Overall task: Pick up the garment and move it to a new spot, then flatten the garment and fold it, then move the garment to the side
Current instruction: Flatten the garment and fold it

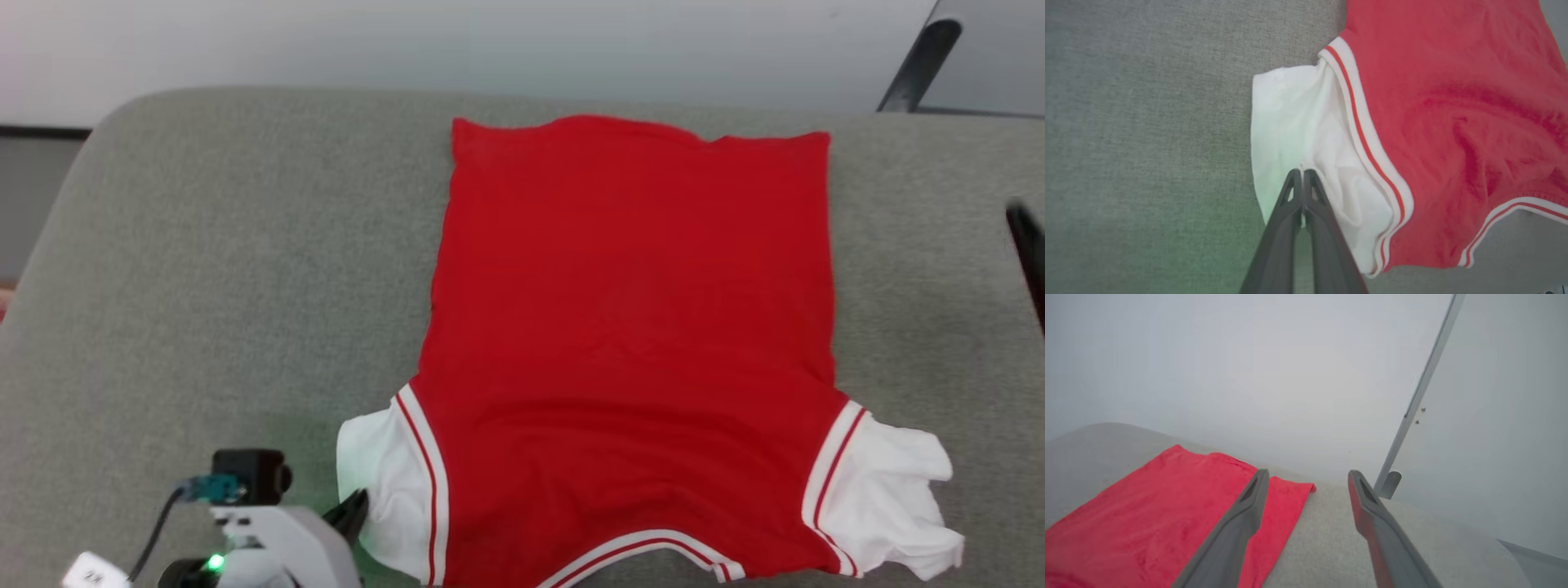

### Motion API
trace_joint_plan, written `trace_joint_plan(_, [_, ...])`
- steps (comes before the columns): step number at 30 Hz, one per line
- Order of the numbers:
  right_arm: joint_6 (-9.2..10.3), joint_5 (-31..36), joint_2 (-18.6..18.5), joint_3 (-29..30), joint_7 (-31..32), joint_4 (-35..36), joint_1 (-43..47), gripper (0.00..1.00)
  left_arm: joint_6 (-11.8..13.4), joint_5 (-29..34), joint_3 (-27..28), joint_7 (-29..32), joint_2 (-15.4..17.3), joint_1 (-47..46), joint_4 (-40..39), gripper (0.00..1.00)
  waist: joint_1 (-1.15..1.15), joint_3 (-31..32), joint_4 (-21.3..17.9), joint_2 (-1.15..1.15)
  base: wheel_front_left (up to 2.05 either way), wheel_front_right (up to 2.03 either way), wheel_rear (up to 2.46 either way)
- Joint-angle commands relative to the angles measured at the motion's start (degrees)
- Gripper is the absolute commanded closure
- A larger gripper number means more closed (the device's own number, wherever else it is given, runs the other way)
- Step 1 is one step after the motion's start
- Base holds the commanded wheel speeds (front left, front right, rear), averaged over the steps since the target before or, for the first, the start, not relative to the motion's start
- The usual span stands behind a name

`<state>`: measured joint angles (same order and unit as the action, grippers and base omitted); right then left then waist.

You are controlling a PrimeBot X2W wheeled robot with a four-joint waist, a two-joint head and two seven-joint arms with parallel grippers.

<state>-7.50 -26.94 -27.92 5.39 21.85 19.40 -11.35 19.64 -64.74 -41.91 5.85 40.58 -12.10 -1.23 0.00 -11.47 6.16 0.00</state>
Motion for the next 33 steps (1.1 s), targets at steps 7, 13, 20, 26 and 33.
trace_joint_plan(7, [0.01,2.06,-0.61,-3.93,5.46,-18.64,-20.81,0.0,-2.07,2.92,-2.25,0.44,-3.32,-5.15,1.08,1.0,0.0,-5.11,6.14,0.0,0.0,0.0,0.0])
trace_joint_plan(13, [0.02,0.15,-4.03,-9.11,15.52,-34.69,-33.63,0.0,-4.0,4.87,-4.35,0.73,-6.65,-9.01,2.32,1.0,0.0,-8.19,11.3,0.0,0.0,0.0,0.0])
trace_joint_plan(20, [0.01,0.87,-6.28,-11.22,26.17,-49.24,-43.52,0.0,-6.22,6.01,-6.21,0.76,-10.33,-12.26,4.61,1.0,0.0,-11.38,16.01,0.0,0.0,0.0,0.0])
trace_joint_plan(26, [0.01,4.18,-6.2,-8.74,31.57,-58.51,-48.25,0.0,-8.38,6.38,-7.29,0.39,-12.91,-14.48,6.69,1.0,0.0,-14.01,19.07,0.0,0.0,0.0,0.0])
trace_joint_plan(33, [0.01,8.8,-4.85,-4.72,32.21,-65.1,-50.73,0.0,-10.19,6.76,-8.26,0.09,-15.32,-16.3,9.14,1.0,0.0,-16.35,20.98,0.0,0.0,0.0,0.0])
